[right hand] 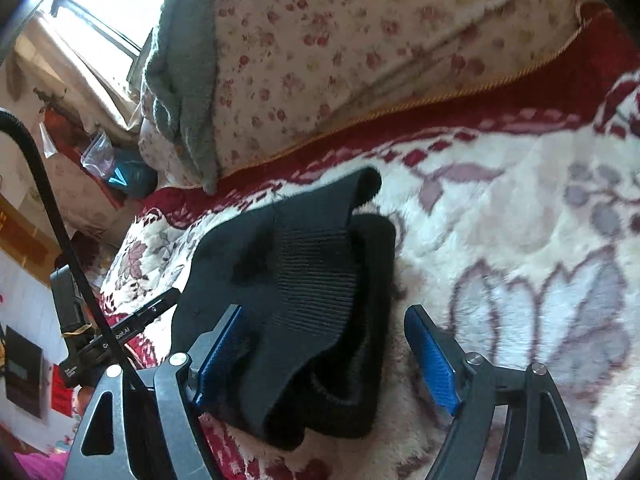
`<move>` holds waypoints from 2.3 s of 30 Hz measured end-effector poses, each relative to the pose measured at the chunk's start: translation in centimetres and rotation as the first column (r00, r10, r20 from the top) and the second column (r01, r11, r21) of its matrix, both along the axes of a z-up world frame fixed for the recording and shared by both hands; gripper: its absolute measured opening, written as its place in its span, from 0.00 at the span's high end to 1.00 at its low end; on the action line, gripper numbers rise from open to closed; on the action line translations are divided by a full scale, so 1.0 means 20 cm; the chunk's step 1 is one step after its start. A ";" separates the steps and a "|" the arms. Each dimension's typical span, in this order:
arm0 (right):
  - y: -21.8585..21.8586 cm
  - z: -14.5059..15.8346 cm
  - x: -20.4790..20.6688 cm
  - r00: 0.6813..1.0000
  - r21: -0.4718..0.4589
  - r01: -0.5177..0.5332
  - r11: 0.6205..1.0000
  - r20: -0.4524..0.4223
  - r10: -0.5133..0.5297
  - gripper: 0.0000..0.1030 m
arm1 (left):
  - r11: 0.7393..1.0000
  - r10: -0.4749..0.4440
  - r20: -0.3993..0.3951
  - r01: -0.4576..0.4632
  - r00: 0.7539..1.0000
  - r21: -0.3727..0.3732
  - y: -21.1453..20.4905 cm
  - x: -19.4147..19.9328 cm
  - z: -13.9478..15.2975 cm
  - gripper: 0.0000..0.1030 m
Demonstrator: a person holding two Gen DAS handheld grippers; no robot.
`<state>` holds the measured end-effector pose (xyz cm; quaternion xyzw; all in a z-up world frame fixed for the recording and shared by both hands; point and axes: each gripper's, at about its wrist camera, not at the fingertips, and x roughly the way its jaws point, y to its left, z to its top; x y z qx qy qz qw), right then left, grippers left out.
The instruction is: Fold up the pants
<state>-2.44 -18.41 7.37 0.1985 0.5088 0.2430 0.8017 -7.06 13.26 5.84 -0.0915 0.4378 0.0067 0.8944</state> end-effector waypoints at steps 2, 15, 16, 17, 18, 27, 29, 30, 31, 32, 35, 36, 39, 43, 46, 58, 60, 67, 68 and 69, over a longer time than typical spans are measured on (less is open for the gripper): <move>0.01 -0.03 0.02 1.000 0.021 -0.012 1.000 -0.014 0.012 0.19 | 1.000 -0.005 0.001 0.005 1.000 -0.005 0.00 0.01 -0.01 0.44; 0.09 -0.11 0.11 0.997 0.105 -0.072 0.992 -0.013 0.073 0.38 | 0.996 0.024 0.007 -0.024 1.000 -0.082 0.01 0.09 -0.12 0.27; 0.09 -0.11 0.11 0.998 0.110 -0.068 0.992 -0.006 0.069 0.41 | 0.995 0.017 0.008 -0.016 1.000 -0.100 0.01 0.08 -0.13 0.29; 0.08 -0.11 0.10 0.998 0.118 -0.064 0.991 -0.002 0.065 0.43 | 0.992 -0.001 0.007 0.002 1.000 -0.127 0.02 0.09 -0.13 0.42; 0.08 -0.11 0.09 0.998 0.124 -0.060 0.990 0.002 0.061 0.45 | 0.985 -0.036 0.009 0.036 0.999 -0.169 0.02 0.09 -0.14 0.51; 0.07 0.00 0.05 0.998 0.172 -0.051 0.984 0.033 0.046 0.61 | 0.970 -0.110 0.037 0.115 0.993 -0.215 -0.03 0.06 -0.07 0.97; 0.09 0.04 0.04 0.997 0.156 -0.067 0.985 0.053 0.059 0.61 | 0.968 -0.121 0.049 0.129 0.991 -0.216 -0.01 0.04 -0.04 0.98; 0.10 0.04 0.04 0.997 0.148 -0.070 0.986 0.055 0.062 0.61 | 0.968 -0.147 0.049 0.154 0.988 -0.199 -0.03 0.04 -0.03 0.98; 0.10 0.04 0.04 0.997 0.138 -0.066 0.988 0.052 0.060 0.61 | 0.968 -0.164 0.042 0.169 0.986 -0.185 -0.04 0.03 -0.03 0.97; 0.10 0.04 0.05 0.997 0.135 -0.064 0.989 0.048 0.058 0.61 | 0.970 -0.169 0.035 0.172 0.985 -0.171 -0.04 0.03 -0.02 0.97; 0.10 0.02 0.04 0.998 0.137 -0.056 0.989 0.039 0.051 0.61 | 0.974 -0.158 0.002 0.156 0.987 -0.162 -0.03 0.02 -0.02 0.74; 0.09 0.01 0.04 0.998 0.139 -0.053 0.989 0.033 0.049 0.61 | 0.976 -0.144 -0.006 0.141 0.990 -0.169 -0.01 0.02 -0.02 0.65; 0.08 -0.01 0.05 0.999 0.145 -0.049 0.988 0.011 0.047 0.61 | 0.963 -0.113 -0.006 0.108 0.994 -0.248 0.08 0.01 -0.04 0.33; 0.05 -0.05 0.05 0.999 0.170 -0.047 0.984 -0.004 0.048 0.60 | 0.950 -0.139 -0.048 0.119 0.989 -0.290 0.09 0.04 -0.08 0.33; 0.03 -0.08 0.06 0.999 0.198 -0.045 0.979 -0.013 0.049 0.60 | 0.931 -0.168 -0.042 0.145 0.985 -0.336 0.06 0.08 -0.11 0.33; 0.03 -0.06 0.06 0.999 0.253 -0.034 0.967 -0.008 0.037 0.63 | 0.882 -0.261 -0.002 0.237 0.965 -0.407 0.00 0.12 -0.08 0.67; 0.09 -0.01 0.06 0.998 0.273 -0.061 0.960 0.009 0.061 0.63 | 0.904 -0.244 0.023 0.236 0.970 -0.357 0.03 0.09 -0.01 0.67; 0.46 0.13 0.12 0.984 0.269 -0.176 0.947 0.067 0.164 0.63 | 0.943 -0.154 0.048 0.161 0.987 -0.292 0.37 0.04 0.16 0.67; 0.54 0.13 0.14 0.981 0.270 -0.195 0.943 0.071 0.182 0.63 | 0.949 -0.135 0.046 0.142 0.990 -0.282 0.42 0.03 0.17 0.67; 0.62 0.13 0.16 0.978 0.273 -0.210 0.939 0.071 0.198 0.63 | 0.955 -0.109 0.043 0.116 0.993 -0.272 0.50 0.02 0.18 0.67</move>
